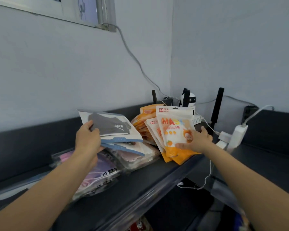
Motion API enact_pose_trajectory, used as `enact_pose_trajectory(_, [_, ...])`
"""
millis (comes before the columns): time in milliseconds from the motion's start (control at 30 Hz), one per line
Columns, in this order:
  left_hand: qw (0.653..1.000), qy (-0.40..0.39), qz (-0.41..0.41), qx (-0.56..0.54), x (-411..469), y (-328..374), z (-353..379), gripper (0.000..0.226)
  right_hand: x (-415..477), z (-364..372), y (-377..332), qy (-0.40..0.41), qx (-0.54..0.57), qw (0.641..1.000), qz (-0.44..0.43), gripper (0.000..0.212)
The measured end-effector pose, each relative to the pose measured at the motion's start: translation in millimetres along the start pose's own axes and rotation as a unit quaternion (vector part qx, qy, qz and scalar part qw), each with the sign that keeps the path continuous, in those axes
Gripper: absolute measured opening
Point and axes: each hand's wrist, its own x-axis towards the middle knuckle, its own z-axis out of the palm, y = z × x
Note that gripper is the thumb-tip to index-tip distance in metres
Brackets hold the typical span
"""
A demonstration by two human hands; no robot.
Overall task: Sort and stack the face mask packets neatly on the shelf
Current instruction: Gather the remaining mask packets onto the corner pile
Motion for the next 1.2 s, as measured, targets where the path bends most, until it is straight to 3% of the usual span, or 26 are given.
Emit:
enact_pose_trajectory(200, [1.000,-0.001,0.001,-0.006,3,-8,0,0.047,-8,4,-9,-0.008,-0.023,0.999,-0.020,0.097])
enact_pose_trajectory(333, [1.000,0.013,0.025,0.006,8,-16,2,0.047,-16,8,-17,-0.041,0.027,0.997,-0.066,0.073])
enact_pose_trajectory(433, [0.998,0.024,0.057,0.027,14,-22,-1,0.049,-20,19,-24,-0.091,0.051,0.992,-0.075,0.094])
enact_pose_trajectory(533, [0.996,0.033,0.080,0.030,14,-23,-4,0.049,-13,33,-26,-0.082,0.041,0.993,-0.069,0.108])
enact_pose_trajectory(767, [0.994,0.030,0.093,0.040,6,-27,-4,0.049,-12,62,-28,0.032,0.024,0.999,-0.036,0.099])
enact_pose_trajectory(933, [0.995,0.032,0.088,0.029,7,-28,-7,0.049,-12,61,-21,0.029,0.034,0.998,-0.046,0.100])
enact_pose_trajectory(1100, [0.996,0.035,0.083,0.025,11,-23,-11,0.049,-13,45,-11,0.038,0.161,0.982,-0.095,0.121])
enact_pose_trajectory(1200, [0.996,0.033,0.082,0.018,11,-21,-11,0.049,-11,42,-3,0.038,0.198,0.974,-0.105,0.117])
